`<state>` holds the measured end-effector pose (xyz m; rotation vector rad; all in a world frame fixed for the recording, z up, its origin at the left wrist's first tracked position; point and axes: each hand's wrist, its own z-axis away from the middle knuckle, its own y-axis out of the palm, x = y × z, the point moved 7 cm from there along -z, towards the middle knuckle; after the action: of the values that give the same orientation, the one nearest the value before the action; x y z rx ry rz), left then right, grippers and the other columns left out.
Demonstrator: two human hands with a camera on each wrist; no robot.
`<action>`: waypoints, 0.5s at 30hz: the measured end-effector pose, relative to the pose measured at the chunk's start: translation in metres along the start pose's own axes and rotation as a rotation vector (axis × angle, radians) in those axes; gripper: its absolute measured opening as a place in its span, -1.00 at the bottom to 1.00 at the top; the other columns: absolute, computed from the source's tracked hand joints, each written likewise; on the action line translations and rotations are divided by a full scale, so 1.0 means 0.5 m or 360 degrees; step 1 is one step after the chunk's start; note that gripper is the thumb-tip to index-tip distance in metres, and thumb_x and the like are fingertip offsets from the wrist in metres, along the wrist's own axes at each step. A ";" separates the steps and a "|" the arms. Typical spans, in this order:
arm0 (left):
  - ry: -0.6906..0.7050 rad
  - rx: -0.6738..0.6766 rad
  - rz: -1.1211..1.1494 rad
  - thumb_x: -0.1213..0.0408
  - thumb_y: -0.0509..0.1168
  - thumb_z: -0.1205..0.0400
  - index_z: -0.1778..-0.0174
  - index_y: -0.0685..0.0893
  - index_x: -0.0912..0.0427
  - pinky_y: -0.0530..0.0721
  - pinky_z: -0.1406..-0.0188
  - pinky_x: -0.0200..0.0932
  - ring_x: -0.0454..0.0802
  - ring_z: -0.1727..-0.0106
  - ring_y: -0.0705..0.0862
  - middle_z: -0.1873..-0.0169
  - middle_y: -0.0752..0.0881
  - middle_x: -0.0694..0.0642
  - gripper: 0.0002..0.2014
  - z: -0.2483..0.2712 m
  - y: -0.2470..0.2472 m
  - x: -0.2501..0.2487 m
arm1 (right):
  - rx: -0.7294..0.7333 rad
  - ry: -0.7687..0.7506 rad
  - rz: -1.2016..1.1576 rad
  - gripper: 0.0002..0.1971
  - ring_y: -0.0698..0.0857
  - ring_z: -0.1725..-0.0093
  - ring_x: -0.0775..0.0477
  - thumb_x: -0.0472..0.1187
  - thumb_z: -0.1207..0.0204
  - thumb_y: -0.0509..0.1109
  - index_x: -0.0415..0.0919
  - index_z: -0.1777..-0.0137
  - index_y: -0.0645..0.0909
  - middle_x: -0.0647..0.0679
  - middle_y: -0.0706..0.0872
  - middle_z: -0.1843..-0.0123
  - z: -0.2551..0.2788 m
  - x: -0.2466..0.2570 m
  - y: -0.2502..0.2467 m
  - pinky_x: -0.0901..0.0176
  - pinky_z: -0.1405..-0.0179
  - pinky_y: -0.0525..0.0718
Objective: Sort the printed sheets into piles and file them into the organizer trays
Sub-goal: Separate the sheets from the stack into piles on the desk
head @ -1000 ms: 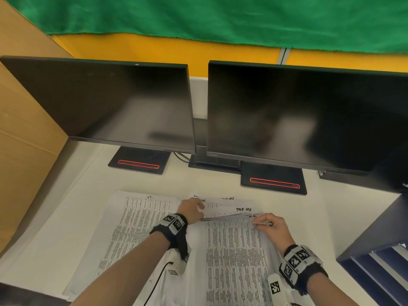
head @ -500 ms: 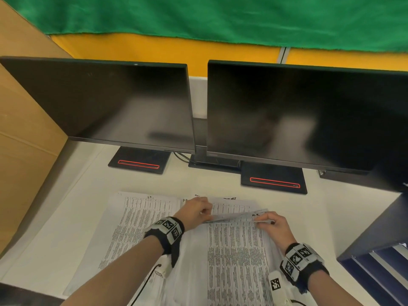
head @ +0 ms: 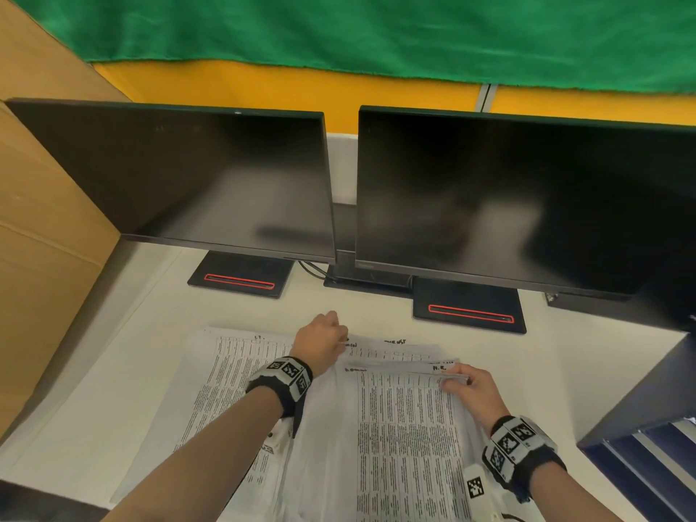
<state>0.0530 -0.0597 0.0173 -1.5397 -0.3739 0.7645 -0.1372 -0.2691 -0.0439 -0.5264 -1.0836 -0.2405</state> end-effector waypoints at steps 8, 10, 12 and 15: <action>0.0017 -0.0273 0.0410 0.15 0.10 -0.72 0.03 0.48 0.13 0.56 0.26 -0.14 0.02 0.25 0.62 0.25 0.68 0.04 -0.86 0.004 -0.092 -0.038 | -0.0078 -0.0005 0.0017 -0.85 0.69 0.11 -0.11 -0.44 -0.34 0.51 -0.19 0.34 0.73 -0.11 0.77 0.23 0.005 0.010 -0.015 0.19 0.09 0.58; -0.0041 -0.0452 0.0628 0.20 0.10 -0.72 -0.04 0.48 0.16 0.49 0.31 -0.19 0.02 0.29 0.61 0.26 0.67 0.02 -0.87 0.001 -0.169 -0.044 | -0.0045 0.0032 0.0028 -0.84 0.70 0.15 -0.11 -0.40 -0.34 0.51 -0.14 0.35 0.75 -0.08 0.78 0.27 0.005 0.008 -0.015 0.07 0.01 0.60; -0.0023 -0.0731 0.0732 0.28 0.13 -0.70 -0.06 0.53 0.17 0.46 0.37 -0.19 0.02 0.34 0.59 0.30 0.64 0.01 -0.90 0.005 -0.270 -0.041 | -0.0001 0.0051 0.0028 -0.87 0.73 0.10 -0.08 -0.37 -0.39 0.50 -0.11 0.25 0.76 -0.05 0.80 0.20 0.011 0.013 -0.010 0.06 -0.05 0.62; -0.0020 -0.1182 0.0871 0.35 0.17 -0.67 -0.01 0.56 0.17 0.59 0.26 -0.26 -0.23 0.30 0.63 0.29 0.64 -0.07 -0.91 0.020 -0.421 -0.003 | 0.0060 0.0071 0.0005 -0.84 0.76 -0.06 -0.04 -0.30 -0.49 0.44 -0.01 0.04 0.70 -0.01 0.81 0.01 0.016 0.011 -0.001 -0.04 -0.26 0.63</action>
<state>0.0885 -0.0253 0.2220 -2.3910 -0.2531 1.1321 -0.1410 -0.2650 -0.0359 -0.4868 -1.0420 -0.2280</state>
